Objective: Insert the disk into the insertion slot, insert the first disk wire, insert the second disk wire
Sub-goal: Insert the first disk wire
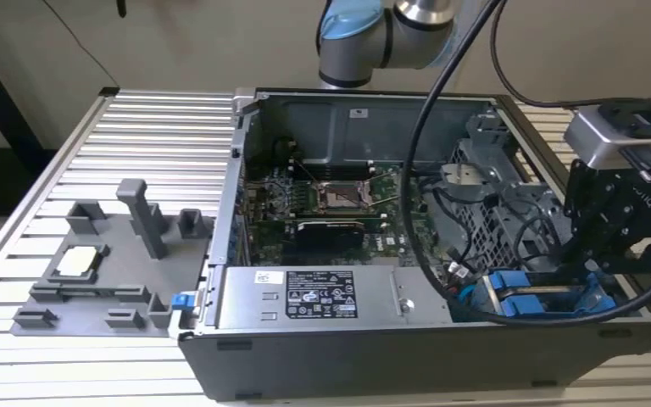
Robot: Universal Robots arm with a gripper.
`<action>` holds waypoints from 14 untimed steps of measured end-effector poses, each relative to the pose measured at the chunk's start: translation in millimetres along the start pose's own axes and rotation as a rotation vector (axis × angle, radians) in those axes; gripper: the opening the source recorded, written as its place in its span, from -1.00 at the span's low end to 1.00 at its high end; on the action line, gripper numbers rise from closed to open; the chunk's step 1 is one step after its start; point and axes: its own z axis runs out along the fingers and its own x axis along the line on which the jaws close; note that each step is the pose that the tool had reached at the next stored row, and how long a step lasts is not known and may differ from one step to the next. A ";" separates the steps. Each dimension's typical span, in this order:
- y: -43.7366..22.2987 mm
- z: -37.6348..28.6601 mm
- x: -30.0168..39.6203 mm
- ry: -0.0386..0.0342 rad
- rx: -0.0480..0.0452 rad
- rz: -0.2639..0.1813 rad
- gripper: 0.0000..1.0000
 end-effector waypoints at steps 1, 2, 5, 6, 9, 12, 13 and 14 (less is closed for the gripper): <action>0.0 -2.9 0.0 0.0000 0.0000 0.000 -0.47; 0.1 -5.5 0.1 0.0001 0.0002 0.000 -0.47; 0.3 -15.4 0.0 -0.0001 0.0022 0.000 -0.47; 0.4 -19.0 0.1 0.0004 0.0023 0.000 -0.47; 0.7 -31.9 0.0 0.0003 0.0030 0.000 -0.47; 0.9 -45.7 -0.1 0.0002 0.0030 0.000 -0.47; 1.0 -50.2 -0.1 0.0001 0.0030 0.000 -0.47; 1.1 -54.6 -0.1 0.0001 0.0030 0.000 -0.47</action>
